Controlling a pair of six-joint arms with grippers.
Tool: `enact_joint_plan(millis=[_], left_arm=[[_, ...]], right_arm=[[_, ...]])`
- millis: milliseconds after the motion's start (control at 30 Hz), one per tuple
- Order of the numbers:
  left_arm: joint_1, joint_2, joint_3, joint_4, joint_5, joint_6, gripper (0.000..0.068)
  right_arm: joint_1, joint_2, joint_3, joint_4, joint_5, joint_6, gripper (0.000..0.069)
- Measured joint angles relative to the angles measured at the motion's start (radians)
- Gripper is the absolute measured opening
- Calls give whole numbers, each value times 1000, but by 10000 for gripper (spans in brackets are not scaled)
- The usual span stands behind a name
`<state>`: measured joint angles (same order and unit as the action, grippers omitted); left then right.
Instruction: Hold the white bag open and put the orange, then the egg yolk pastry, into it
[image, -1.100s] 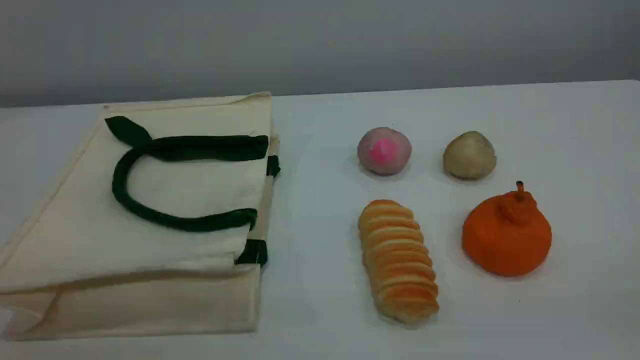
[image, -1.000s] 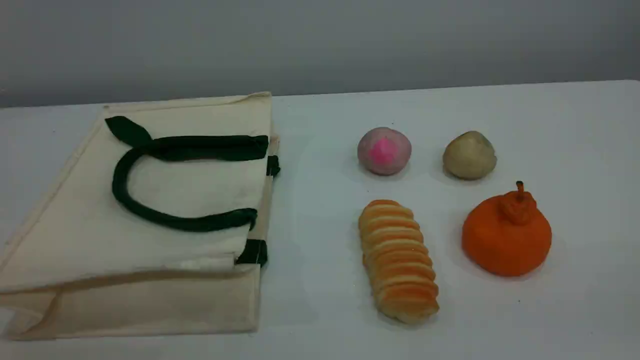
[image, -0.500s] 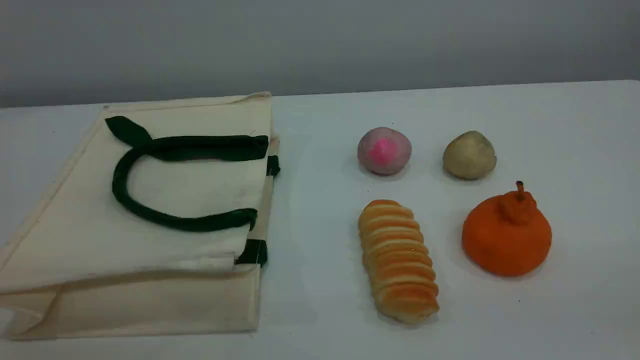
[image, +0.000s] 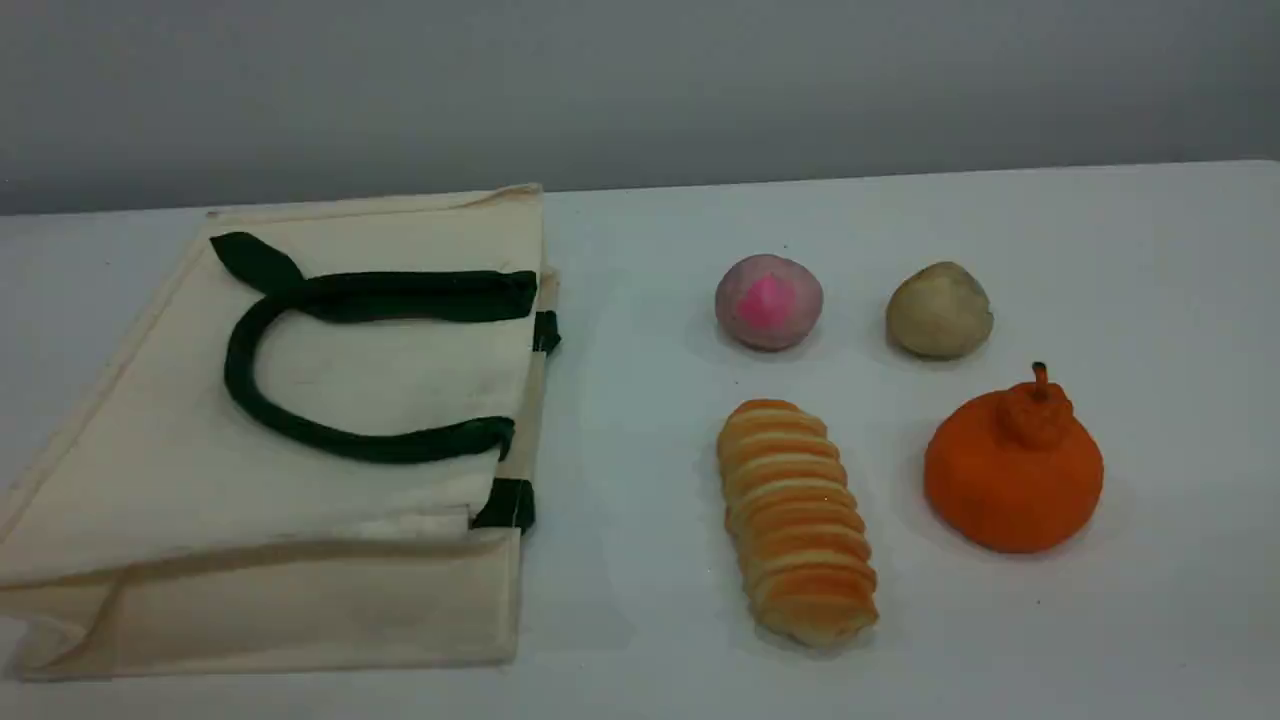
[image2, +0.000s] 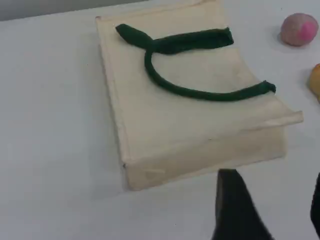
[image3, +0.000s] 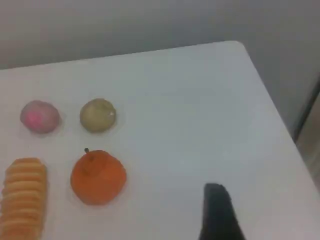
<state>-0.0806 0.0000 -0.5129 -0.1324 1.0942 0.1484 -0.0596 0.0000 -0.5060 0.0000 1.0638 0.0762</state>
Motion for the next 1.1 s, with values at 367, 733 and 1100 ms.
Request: enact_joint_plan(millis=[367, 733, 1100], left_arm=[[0, 0, 0, 0, 0, 0, 341], [-3, 0, 1, -1, -18, -3, 341], [-3, 219, -87, -1, -221, -4, 341]], right_arm=[[0, 0, 0, 0, 0, 0, 398], [0, 0, 0, 31, -2, -4, 398], [0, 102, -69, 184, -152, -103, 398]])
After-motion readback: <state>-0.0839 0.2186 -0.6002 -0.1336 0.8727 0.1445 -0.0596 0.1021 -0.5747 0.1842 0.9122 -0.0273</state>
